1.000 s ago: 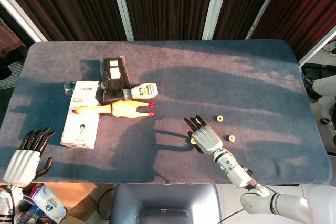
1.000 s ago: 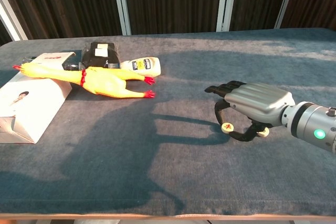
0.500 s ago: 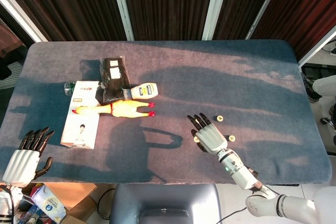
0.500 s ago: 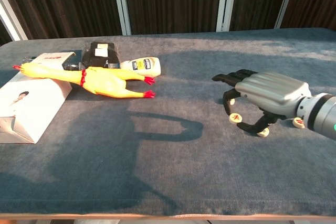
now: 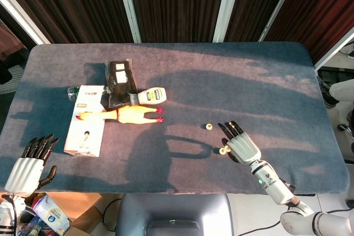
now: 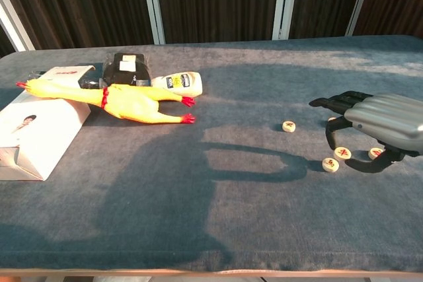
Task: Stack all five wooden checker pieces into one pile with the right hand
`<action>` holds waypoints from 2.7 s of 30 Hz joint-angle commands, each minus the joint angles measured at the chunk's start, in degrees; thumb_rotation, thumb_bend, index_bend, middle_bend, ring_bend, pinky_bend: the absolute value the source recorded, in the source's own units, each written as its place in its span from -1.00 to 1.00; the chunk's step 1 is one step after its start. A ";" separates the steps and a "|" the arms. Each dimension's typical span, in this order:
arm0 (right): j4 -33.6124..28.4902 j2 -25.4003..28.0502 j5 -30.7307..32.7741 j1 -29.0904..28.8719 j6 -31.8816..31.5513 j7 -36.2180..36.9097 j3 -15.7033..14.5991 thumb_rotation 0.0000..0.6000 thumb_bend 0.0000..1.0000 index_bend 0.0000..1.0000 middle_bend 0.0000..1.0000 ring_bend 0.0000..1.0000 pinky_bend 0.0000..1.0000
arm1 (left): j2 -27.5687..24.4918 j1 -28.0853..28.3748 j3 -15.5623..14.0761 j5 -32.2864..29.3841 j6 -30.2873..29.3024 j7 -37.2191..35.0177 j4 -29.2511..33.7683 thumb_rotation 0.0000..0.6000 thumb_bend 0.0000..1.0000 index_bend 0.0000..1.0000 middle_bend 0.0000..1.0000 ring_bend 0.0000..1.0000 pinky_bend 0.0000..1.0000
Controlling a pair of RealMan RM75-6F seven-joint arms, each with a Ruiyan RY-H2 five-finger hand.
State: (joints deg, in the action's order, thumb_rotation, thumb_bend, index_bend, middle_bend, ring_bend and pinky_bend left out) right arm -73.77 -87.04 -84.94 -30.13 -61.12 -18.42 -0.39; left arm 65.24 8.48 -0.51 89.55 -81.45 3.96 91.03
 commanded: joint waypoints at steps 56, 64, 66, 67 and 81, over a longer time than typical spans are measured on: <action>8.05 0.28 3.06 2.71 1.70 4.73 0.45 1.00 -0.03 -0.02 -0.93 -1.00 -1.00 | -0.72 -0.46 -0.27 0.56 -0.74 -1.36 0.24 1.00 -0.04 -1.00 -1.00 -1.00 -1.00; 10.45 -0.54 1.68 3.05 1.43 7.14 -0.20 1.00 -0.03 0.01 -0.93 -1.00 -1.00 | -0.60 -0.41 -0.26 0.44 -0.56 -0.99 0.27 1.00 -0.04 -1.00 -1.00 -1.00 -1.00; 10.66 -0.65 1.51 3.11 1.44 7.48 -0.25 1.00 -0.03 0.02 -0.93 -1.00 -1.00 | -0.59 -0.41 -0.25 0.44 -0.57 -0.99 0.26 1.00 -0.04 -1.00 -1.00 -1.00 -1.00; 10.65 -0.67 1.40 3.17 1.28 7.70 -0.23 1.00 -0.03 0.03 -0.93 -1.00 -1.00 | -0.61 -0.43 -0.25 0.45 -0.60 -1.03 0.26 1.00 -0.04 -1.00 -1.00 -1.00 -1.00; 10.10 -0.37 0.36 3.83 0.32 8.16 -0.45 1.00 -0.03 0.02 -0.93 -1.00 -1.00 | -0.69 -0.47 -0.27 0.57 -0.72 -1.20 0.21 1.00 -0.04 -1.00 -1.00 -1.00 -1.00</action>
State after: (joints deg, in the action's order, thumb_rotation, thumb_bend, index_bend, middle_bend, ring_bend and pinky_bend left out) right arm -63.67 -87.41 -84.58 -26.30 -60.79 -10.26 -0.84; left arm 64.55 8.00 -0.78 90.12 -82.17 2.76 91.24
